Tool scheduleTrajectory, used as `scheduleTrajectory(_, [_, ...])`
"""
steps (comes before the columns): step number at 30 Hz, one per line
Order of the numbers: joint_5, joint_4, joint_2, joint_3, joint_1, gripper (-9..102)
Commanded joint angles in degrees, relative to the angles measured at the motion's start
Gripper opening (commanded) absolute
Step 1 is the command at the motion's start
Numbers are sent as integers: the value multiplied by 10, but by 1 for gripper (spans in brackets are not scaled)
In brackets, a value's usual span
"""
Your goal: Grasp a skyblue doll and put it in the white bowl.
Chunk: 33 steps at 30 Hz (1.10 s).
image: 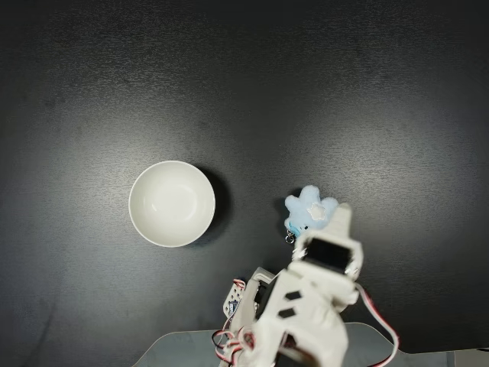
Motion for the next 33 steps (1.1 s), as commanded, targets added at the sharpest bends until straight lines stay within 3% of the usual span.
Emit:
scheduleTrajectory(1, [-56, 27, -47, -21, 69, 0])
scheduleTrajectory(16, [-278, 27, -139, 235, 83, 0])
scheduleTrajectory(33, [-273, 18, -142, 427, 81, 0])
